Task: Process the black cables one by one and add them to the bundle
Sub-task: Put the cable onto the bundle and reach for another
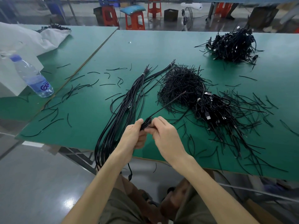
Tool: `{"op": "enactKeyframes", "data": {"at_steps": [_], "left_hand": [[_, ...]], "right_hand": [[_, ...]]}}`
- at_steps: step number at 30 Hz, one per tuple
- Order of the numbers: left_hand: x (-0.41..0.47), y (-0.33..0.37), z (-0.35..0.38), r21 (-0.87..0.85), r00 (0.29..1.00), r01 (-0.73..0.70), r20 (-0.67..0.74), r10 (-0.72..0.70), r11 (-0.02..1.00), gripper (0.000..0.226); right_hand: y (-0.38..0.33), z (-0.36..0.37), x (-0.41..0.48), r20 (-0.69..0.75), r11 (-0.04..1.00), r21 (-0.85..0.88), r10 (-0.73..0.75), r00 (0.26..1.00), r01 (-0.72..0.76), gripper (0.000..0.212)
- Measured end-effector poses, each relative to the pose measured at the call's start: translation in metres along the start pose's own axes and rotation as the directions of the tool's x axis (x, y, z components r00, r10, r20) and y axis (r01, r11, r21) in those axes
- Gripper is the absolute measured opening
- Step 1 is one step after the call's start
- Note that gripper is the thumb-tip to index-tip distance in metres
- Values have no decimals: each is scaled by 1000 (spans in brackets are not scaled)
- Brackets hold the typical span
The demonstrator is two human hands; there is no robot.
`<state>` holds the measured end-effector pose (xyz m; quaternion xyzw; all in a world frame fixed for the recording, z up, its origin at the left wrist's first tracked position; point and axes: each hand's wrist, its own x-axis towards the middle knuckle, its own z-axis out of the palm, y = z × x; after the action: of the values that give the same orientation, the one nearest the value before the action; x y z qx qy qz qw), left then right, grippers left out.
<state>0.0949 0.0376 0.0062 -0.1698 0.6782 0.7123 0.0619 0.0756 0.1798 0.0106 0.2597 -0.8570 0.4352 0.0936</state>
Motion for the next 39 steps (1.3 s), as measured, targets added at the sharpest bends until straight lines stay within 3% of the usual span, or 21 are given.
{"op": "enactKeyframes", "data": {"at_steps": [4, 9, 13, 16, 23, 25, 27, 29, 32, 35, 37, 39], "left_hand": [[-2, -1, 1, -1, 999, 12, -45, -12, 1000, 58], [-3, 3, 2, 51, 998, -20, -58, 23, 998, 59], [-4, 4, -2, 293, 977, -205, -1, 214, 934, 58], [-3, 7, -10, 369, 948, -314, 78, 308, 875, 39], [-11, 15, -27, 30, 945, -255, 219, 243, 966, 34], [-13, 18, -29, 6, 916, -306, 272, 293, 952, 32], [-15, 21, -28, 46, 883, -371, 325, 337, 927, 51], [-14, 23, -24, 157, 863, -450, 331, 382, 879, 66], [-10, 24, -18, 337, 828, -555, 310, 467, 760, 68], [-6, 25, -14, 494, 733, -677, 393, 555, 546, 72], [-3, 26, -9, 472, 711, -702, 436, 551, 533, 66], [-4, 28, -6, 463, 744, -668, 392, 541, 583, 47]], "right_hand": [[-2, 4, -7, -20, 907, -362, -237, 971, 214, 21], [-3, 6, -8, -38, 893, -396, -250, 968, 215, 20], [-1, 1, -7, -38, 902, -378, -239, 970, 207, 19], [1, -4, -7, -30, 913, -361, -213, 977, 188, 18], [5, -16, 0, -77, 972, -177, -170, 982, 155, 18], [5, -18, 1, -103, 978, -143, -171, 980, 155, 17], [6, -19, 1, -122, 980, -124, -170, 978, 155, 17], [6, -20, 2, -127, 979, -126, -177, 976, 162, 17], [7, -20, 0, -118, 978, -118, -184, 976, 171, 16], [9, -20, -2, -112, 983, -78, -174, 978, 166, 17], [10, -21, -3, -126, 986, -31, -164, 978, 162, 17], [10, -22, -2, -148, 989, 30, -141, 979, 146, 15]]}}
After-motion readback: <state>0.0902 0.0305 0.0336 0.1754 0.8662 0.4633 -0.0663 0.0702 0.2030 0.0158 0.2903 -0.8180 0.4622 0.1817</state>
